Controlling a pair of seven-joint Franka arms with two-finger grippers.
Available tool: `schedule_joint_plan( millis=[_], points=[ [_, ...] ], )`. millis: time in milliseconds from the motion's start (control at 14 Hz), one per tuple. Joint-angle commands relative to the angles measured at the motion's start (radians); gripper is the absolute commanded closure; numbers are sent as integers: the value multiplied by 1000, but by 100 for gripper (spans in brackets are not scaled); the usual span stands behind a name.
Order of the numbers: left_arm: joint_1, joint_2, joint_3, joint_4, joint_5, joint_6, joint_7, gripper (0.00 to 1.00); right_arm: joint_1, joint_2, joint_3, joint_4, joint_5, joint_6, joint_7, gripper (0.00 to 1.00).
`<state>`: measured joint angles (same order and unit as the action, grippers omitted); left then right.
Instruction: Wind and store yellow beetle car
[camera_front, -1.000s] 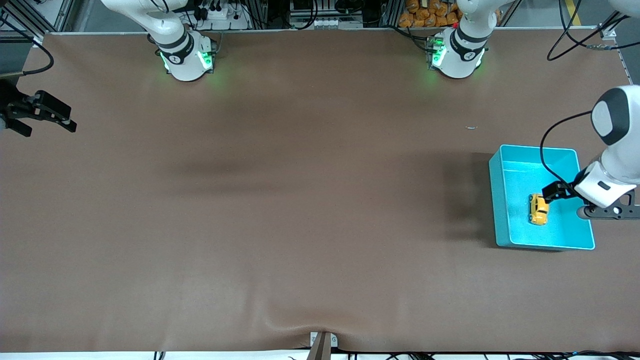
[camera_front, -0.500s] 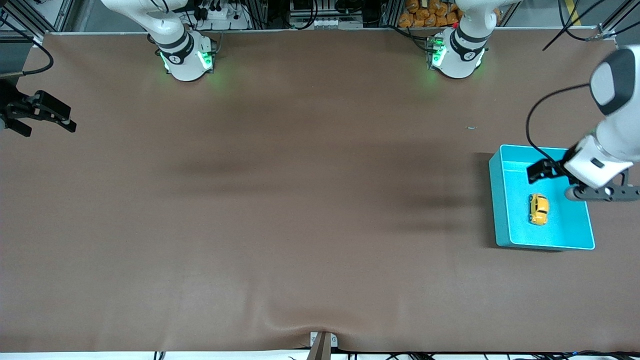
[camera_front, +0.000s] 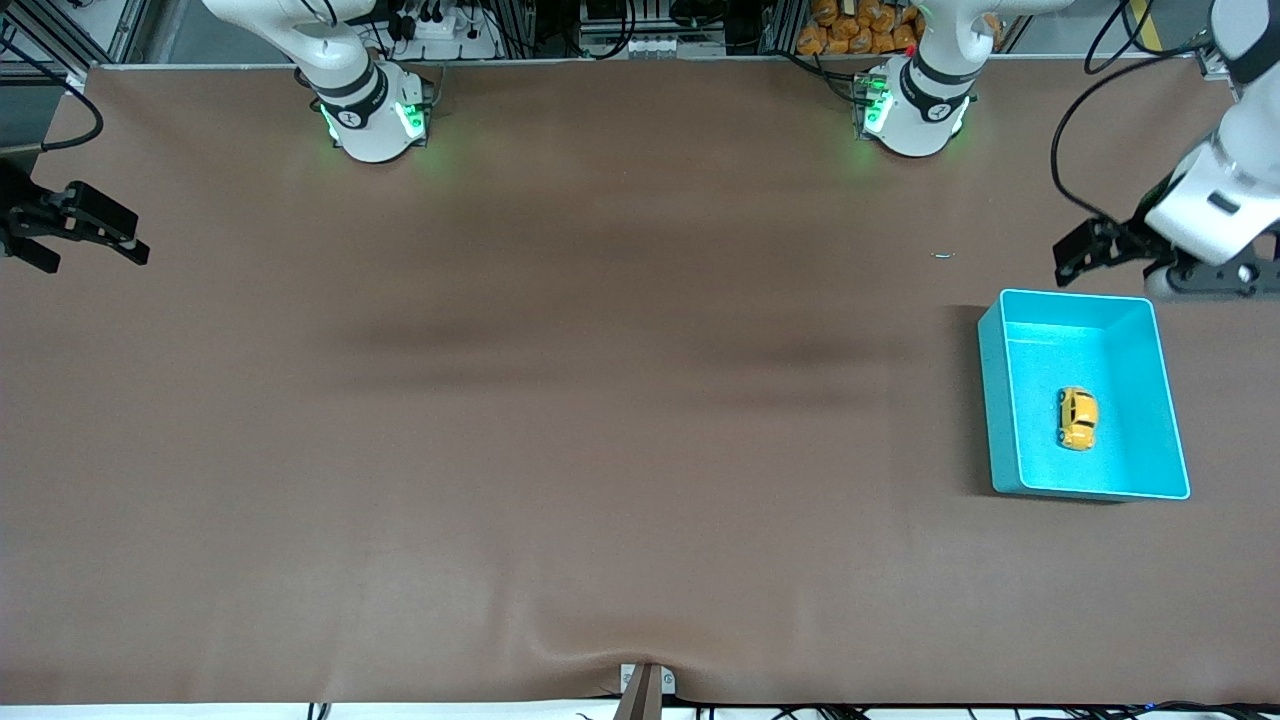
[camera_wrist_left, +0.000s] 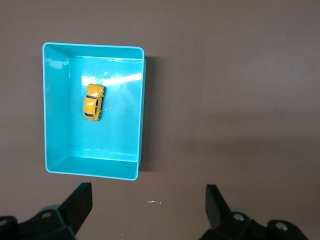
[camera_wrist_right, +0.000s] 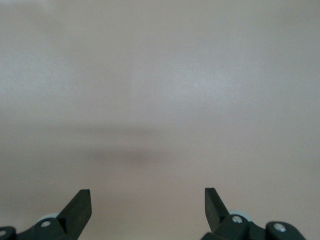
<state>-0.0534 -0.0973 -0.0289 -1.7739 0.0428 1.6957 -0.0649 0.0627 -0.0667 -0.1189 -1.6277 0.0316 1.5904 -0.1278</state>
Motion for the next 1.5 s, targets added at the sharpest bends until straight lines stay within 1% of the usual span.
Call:
schedule_joint_plan(
  millis=[0, 429, 571, 857, 1429],
  points=[
    [-9, 7, 3, 97, -40, -100, -16, 0, -12, 4, 7, 9, 1, -9, 10, 0],
    [-17, 10, 1, 171, -49, -156, -47, 0, -15, 7, 7, 9, 1, -9, 5, 0],
    [-19, 10, -19, 175, -52, -160, -65, 0, -15, 8, 7, 9, 1, -9, 4, 0],
    [-20, 15, -34, 174, -47, -172, -70, 0, -15, 8, 7, 9, 1, -7, 4, 0],
    [-17, 21, -34, 174, -49, -174, -58, 0, -15, 8, 7, 9, 1, -7, 2, 0]
  ],
)
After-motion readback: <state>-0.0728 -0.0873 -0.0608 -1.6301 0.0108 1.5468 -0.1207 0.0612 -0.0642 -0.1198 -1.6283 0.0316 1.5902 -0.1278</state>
